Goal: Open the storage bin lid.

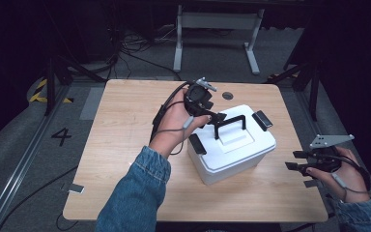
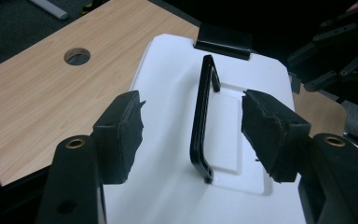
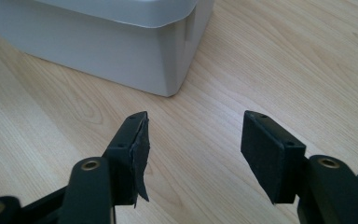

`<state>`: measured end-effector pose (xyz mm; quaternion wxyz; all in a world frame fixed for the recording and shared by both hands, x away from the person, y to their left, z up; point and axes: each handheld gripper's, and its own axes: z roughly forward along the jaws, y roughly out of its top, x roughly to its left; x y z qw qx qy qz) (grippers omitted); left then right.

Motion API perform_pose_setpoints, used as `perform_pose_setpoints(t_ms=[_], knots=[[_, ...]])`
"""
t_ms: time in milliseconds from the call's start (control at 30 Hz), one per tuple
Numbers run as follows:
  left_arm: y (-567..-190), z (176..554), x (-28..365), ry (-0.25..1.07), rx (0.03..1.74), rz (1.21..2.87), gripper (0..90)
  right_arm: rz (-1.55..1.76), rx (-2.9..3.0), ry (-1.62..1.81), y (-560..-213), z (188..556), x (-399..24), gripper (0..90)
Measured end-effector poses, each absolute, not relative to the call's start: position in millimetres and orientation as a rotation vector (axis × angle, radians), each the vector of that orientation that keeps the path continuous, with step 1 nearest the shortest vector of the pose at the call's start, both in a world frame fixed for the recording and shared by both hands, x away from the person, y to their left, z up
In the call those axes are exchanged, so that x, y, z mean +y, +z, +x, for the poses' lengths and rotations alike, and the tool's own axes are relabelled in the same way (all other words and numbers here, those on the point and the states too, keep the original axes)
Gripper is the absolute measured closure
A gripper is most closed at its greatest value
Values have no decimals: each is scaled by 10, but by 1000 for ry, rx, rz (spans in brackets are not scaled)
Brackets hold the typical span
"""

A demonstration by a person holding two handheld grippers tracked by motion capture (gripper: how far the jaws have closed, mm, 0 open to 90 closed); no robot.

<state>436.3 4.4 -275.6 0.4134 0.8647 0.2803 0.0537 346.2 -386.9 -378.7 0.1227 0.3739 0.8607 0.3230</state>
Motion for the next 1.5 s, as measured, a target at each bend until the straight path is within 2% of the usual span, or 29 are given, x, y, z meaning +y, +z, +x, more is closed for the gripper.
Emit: perform_pose_setpoints(t_ms=[467,700,900,1000,1033,1200,1500], knots=[[-3034,4520,-272,89,683,2227,406,1079,2522,947,-3801,3484,-3849,426],[-3148,4561,-338,55,715,2261,450,1080,2530,949,-3806,3486,-3847,425],[-3215,4579,-397,10,731,2308,541,1071,2537,947,-3819,3491,-3831,425],[-3224,4575,-423,-1,719,2344,624,1069,2540,947,-3826,3492,-3829,424],[-3216,4576,-426,-10,717,2354,690,1064,2543,945,-3836,3496,-3828,424],[-3178,4565,-459,-34,717,2395,803,1068,2550,946,-3844,3497,-3815,424],[-3137,4527,-494,-55,656,2415,832,1062,2550,940,-3843,3493,-3815,424]])
